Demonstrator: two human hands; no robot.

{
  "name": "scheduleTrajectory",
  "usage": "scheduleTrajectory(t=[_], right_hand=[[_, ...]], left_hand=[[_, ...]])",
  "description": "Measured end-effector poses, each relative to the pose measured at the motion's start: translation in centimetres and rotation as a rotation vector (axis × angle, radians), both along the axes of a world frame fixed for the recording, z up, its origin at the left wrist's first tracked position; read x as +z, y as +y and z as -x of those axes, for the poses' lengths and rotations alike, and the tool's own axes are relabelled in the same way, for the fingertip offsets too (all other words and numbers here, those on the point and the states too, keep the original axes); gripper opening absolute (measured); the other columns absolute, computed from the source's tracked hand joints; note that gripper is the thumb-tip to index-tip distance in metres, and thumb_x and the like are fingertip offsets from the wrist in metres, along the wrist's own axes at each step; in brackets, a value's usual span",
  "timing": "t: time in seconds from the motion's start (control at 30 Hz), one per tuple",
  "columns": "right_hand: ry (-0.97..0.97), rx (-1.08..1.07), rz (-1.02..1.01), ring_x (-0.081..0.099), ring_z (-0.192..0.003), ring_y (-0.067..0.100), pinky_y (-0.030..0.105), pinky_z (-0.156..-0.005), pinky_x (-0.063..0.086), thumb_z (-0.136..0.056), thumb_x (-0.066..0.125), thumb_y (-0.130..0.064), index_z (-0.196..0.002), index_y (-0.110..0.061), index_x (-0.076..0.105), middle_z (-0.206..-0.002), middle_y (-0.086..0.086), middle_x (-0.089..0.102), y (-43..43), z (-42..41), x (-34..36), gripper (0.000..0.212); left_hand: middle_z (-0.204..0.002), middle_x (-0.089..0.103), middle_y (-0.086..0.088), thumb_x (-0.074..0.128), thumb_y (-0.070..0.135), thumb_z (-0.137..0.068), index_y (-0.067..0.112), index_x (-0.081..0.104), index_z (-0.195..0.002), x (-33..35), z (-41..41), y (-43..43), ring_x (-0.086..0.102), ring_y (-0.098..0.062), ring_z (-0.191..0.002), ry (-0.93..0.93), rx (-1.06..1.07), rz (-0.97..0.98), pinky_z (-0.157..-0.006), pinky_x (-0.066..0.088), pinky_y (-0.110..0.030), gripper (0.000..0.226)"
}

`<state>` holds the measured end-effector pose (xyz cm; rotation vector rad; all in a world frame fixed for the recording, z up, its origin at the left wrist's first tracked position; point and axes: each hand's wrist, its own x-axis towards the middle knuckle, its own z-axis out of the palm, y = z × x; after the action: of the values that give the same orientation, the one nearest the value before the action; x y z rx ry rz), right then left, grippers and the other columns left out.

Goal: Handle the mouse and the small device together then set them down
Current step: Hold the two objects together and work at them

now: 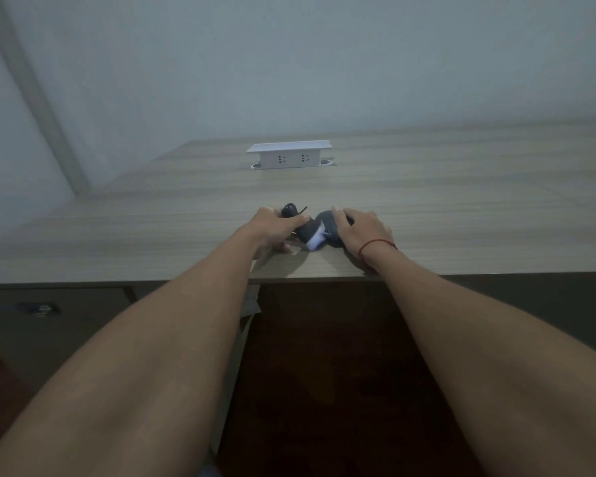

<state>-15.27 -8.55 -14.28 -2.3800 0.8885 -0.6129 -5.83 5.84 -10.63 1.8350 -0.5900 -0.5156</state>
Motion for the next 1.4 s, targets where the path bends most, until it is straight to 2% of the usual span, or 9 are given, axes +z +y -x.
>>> scheduleTrajectory(t=[0.13,0.23,0.4,0.53,0.67,0.77,0.87,1.1,1.4], right_hand=[[0.075,0.051,0.004,0.053,-0.112,0.031,0.051,-0.097,0.043,-0.065,0.035,-0.088,-0.127,-0.023,0.051,-0.125,0.009,0.056,0.5,1.0,0.2,0.091],[0.091,0.086,-0.054,0.049,-0.123,0.030,0.050,-0.103,0.042,-0.064,0.064,-0.071,-0.138,-0.023,0.042,-0.137,0.006,0.051,0.1,1.2,0.7,0.090],[0.093,0.139,-0.112,0.053,-0.114,0.028,0.048,-0.100,0.044,-0.069,0.072,-0.048,-0.123,-0.027,0.052,-0.124,0.003,0.058,-0.4,1.0,1.1,0.062],[0.054,0.126,-0.109,0.053,-0.117,0.026,0.049,-0.102,0.043,-0.062,0.078,-0.056,-0.127,-0.027,0.052,-0.127,0.001,0.058,-0.1,0.7,0.8,0.075],[0.028,0.179,-0.218,0.050,-0.123,0.028,0.045,-0.104,0.043,-0.067,0.082,-0.038,-0.134,-0.023,0.050,-0.136,0.005,0.052,-0.7,1.0,1.5,0.075],[0.014,0.227,-0.317,0.053,-0.109,0.023,0.026,-0.080,0.048,-0.076,0.074,-0.014,-0.139,-0.020,0.046,-0.140,0.009,0.050,-0.7,1.1,2.3,0.069],[-0.001,0.257,-0.388,0.056,-0.097,0.022,0.018,-0.058,0.048,-0.081,0.062,0.000,-0.141,-0.018,0.046,-0.141,0.009,0.049,-0.3,1.1,3.0,0.064],[-0.097,0.077,-0.317,0.049,-0.128,0.027,0.033,-0.105,0.042,-0.082,0.050,0.003,-0.128,-0.020,0.058,-0.141,0.007,0.051,-0.5,1.1,1.9,0.053],[-0.062,0.107,-0.315,0.054,-0.120,0.027,0.046,-0.104,0.043,-0.082,0.064,-0.042,-0.132,-0.019,0.054,-0.132,0.005,0.059,0.5,1.9,1.8,0.056]], left_hand=[[-0.115,0.063,-0.011,0.066,0.033,-0.089,0.006,0.055,-0.128,-0.7,-0.5,-0.5,0.063,-0.026,-0.099,-0.127,0.225,0.053,-0.078,0.059,-0.037,0.049],[-0.117,0.065,-0.014,0.064,0.042,-0.086,0.007,0.056,-0.127,-0.2,-0.7,-0.4,0.065,-0.028,-0.105,-0.171,0.277,0.080,-0.094,0.054,-0.046,0.054],[-0.119,0.064,-0.013,0.062,0.037,-0.091,0.003,0.055,-0.127,0.7,0.2,-1.7,0.065,-0.026,-0.107,-0.126,0.201,0.184,-0.078,0.057,-0.033,0.051],[-0.114,0.064,-0.014,0.061,0.034,-0.092,-0.002,0.059,-0.118,0.8,0.9,-2.6,0.063,-0.028,-0.100,-0.345,0.251,-0.021,-0.085,0.053,-0.036,0.044],[-0.113,0.063,-0.018,0.057,0.030,-0.094,-0.002,0.061,-0.113,0.7,-0.1,-1.7,0.062,-0.029,-0.097,-0.492,0.366,-0.052,-0.082,0.051,-0.034,0.038],[-0.111,0.063,-0.013,0.060,0.039,-0.090,-0.001,0.060,-0.116,0.4,-0.2,-1.8,0.061,-0.025,-0.096,-0.346,0.330,0.111,-0.088,0.053,-0.035,0.047],[-0.105,0.062,-0.013,0.060,0.036,-0.091,-0.002,0.060,-0.113,0.6,0.1,-1.8,0.059,-0.026,-0.092,-0.424,0.276,-0.005,-0.082,0.050,-0.033,0.043],[-0.113,0.063,-0.020,0.056,0.032,-0.094,-0.002,0.061,-0.111,1.2,-0.3,-1.4,0.056,-0.025,-0.086,-0.503,0.351,-0.035,-0.075,0.044,-0.031,0.038],[-0.103,0.059,-0.009,0.061,0.026,-0.093,0.004,0.062,-0.113,0.0,0.5,-1.7,0.054,-0.022,-0.092,-0.423,0.288,0.009,-0.080,0.043,-0.030,0.030]])
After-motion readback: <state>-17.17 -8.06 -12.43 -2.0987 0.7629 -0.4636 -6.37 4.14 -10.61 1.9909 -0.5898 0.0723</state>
